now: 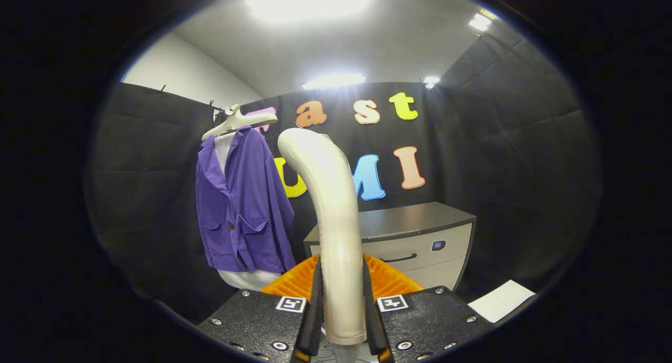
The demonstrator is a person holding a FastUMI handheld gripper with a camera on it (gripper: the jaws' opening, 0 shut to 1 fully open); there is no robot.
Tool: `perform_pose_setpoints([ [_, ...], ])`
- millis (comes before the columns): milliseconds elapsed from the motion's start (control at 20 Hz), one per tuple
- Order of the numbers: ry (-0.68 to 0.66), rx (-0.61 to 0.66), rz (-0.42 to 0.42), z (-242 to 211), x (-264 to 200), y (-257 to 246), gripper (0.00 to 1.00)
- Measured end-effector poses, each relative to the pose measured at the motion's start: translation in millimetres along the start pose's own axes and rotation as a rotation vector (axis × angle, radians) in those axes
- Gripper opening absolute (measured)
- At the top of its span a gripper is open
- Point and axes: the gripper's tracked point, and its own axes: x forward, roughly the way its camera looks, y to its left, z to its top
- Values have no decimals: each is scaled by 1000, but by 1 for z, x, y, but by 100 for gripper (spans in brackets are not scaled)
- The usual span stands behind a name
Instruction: Iron the clothes twice with a garment steamer, once on the left side and once on the right side.
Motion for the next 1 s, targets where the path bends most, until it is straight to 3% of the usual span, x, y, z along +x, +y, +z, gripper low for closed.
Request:
perform_pose_setpoints([
  [1000,53,14,0,-13,7,0,35],
])
